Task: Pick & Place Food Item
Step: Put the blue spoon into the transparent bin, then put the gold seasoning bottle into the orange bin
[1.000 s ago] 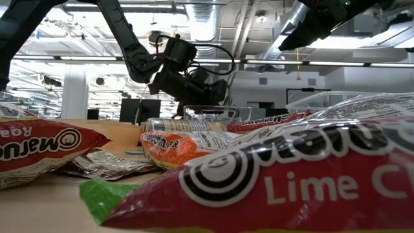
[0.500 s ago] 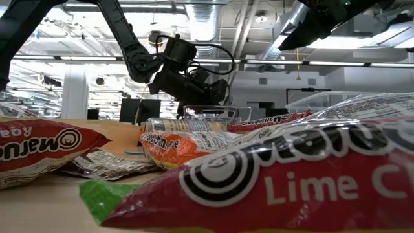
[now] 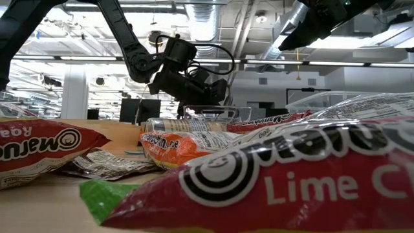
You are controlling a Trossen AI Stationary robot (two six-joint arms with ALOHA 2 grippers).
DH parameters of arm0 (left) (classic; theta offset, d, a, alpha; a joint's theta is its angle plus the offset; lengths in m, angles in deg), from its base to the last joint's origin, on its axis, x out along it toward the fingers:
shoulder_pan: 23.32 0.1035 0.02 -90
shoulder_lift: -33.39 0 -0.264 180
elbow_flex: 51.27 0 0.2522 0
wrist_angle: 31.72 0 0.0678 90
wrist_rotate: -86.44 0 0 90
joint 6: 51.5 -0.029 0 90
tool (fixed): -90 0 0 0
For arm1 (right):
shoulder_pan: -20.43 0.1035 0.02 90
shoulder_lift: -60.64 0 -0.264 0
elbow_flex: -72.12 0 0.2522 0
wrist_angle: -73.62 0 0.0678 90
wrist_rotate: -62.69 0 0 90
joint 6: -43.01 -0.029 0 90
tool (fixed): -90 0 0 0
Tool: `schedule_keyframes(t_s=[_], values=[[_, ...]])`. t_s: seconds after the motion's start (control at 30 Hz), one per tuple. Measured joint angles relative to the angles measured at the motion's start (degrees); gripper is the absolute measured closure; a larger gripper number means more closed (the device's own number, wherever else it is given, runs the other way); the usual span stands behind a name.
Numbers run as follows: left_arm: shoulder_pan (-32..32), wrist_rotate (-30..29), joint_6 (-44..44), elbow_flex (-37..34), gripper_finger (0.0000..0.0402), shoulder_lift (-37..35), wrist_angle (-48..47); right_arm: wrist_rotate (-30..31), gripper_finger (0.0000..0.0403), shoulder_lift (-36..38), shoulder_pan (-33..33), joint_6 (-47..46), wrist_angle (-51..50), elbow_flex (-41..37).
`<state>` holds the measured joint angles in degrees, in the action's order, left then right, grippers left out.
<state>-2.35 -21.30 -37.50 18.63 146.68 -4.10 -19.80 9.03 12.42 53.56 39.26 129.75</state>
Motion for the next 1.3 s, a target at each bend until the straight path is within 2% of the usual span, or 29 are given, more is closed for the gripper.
schedule_keyframes(t_s=[0.43,1.3], values=[[0.0,-1.5,0.0,0.0,0.0347,0.0,0.0,0.0,0.0239,0.0,0.0,0.2,0.0,0.0],[0.0,-1.6,-0.1,0.0,0.0345,-0.1,0.2,0.0,0.0239,0.0,0.0,0.2,-0.1,0.0]])
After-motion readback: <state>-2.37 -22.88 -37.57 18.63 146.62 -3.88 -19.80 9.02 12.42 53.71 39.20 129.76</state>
